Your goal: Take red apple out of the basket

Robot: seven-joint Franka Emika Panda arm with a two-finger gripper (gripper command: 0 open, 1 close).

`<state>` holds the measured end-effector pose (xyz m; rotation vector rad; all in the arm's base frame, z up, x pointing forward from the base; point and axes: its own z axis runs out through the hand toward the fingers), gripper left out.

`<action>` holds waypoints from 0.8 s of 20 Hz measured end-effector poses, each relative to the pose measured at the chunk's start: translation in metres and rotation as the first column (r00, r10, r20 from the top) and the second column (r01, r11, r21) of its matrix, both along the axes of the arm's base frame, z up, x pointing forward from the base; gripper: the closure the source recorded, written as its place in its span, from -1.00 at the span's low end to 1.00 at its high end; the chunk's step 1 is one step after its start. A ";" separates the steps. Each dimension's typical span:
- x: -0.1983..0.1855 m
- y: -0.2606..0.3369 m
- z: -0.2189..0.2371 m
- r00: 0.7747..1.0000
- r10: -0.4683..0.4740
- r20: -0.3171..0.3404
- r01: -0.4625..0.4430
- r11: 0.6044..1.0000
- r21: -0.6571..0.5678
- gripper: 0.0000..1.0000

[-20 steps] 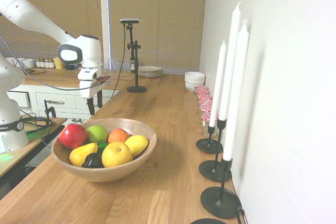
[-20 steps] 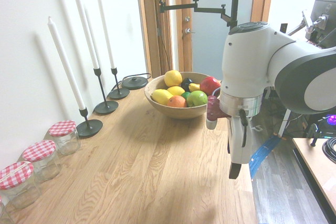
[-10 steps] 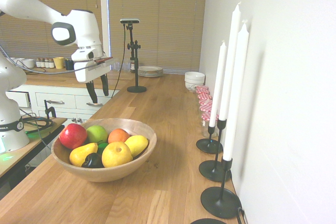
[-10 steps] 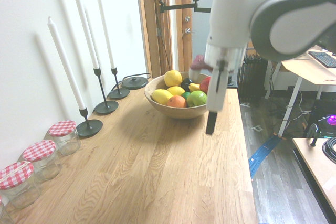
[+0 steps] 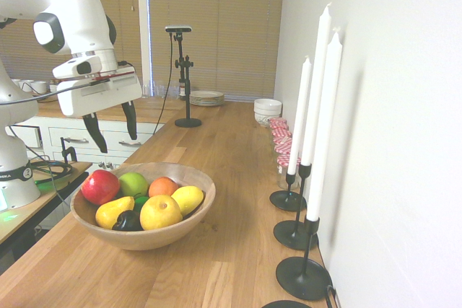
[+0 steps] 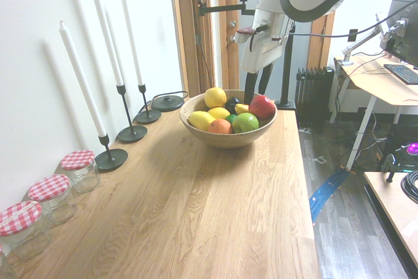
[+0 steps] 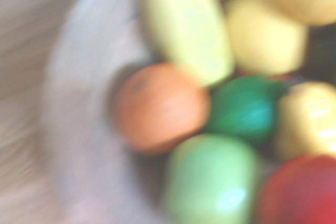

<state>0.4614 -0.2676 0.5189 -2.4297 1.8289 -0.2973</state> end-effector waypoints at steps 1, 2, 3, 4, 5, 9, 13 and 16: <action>-0.001 -0.014 0.001 1.000 -0.019 0.002 0.019 1.000 0.005 -1.00; -0.002 -0.025 0.002 0.999 -0.035 0.005 0.035 0.999 0.011 -1.00; -0.005 -0.036 0.002 0.999 -0.051 0.006 0.051 0.999 0.017 -1.00; -0.007 -0.045 0.000 0.998 -0.066 0.002 0.066 0.998 0.021 -1.00; -0.009 -0.050 -0.002 0.997 -0.078 -0.001 0.078 0.997 0.023 -1.00; -0.016 -0.058 -0.010 0.995 -0.099 -0.018 0.100 0.995 0.030 -1.00; -0.023 -0.061 -0.027 0.990 -0.131 -0.041 0.133 0.990 0.040 -1.00; -0.027 -0.060 -0.040 0.988 -0.149 -0.050 0.152 0.987 0.047 -1.00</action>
